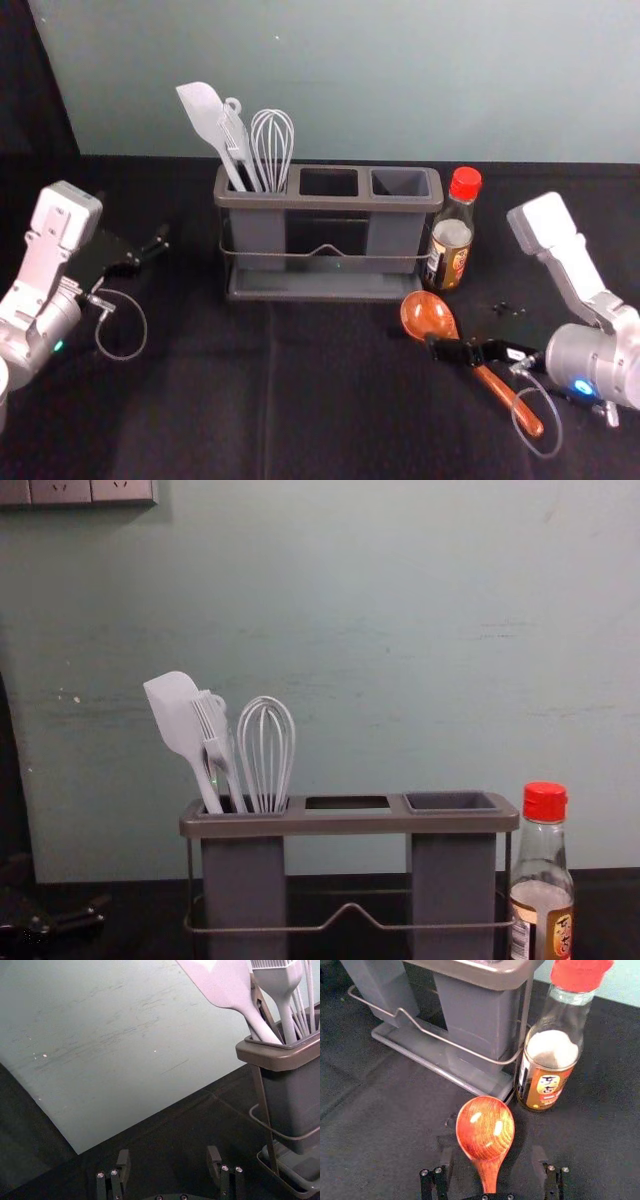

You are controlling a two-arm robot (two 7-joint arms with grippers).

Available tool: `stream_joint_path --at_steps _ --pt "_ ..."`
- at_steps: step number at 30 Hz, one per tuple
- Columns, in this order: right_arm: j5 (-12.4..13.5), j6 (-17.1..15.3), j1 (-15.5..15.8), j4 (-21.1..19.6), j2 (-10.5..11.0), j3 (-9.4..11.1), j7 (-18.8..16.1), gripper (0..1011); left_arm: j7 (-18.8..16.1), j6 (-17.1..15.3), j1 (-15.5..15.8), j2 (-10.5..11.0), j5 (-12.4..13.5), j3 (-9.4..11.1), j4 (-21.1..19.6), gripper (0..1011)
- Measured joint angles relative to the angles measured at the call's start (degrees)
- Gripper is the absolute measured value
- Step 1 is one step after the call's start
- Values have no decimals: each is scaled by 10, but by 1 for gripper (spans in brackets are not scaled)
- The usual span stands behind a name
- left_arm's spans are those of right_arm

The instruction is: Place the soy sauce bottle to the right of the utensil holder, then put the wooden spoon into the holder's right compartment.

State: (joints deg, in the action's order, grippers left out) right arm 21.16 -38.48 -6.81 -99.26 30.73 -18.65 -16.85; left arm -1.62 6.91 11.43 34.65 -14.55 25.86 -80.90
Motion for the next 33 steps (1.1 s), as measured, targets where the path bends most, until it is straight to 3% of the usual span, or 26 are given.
stream_joint_path --at_steps 6,14,33 --pt "-10 -32 -32 22 -9 -19 -13 1004 0 0 0 0 0 0 0 1005" --pt "-32 -59 -51 31 -20 -36 -15 1004 0 0 0 0 0 0 0 1005" --pt "-53 -34 -51 47 -47 -24 -22 1004 0 0 0 0 0 0 0 1005"
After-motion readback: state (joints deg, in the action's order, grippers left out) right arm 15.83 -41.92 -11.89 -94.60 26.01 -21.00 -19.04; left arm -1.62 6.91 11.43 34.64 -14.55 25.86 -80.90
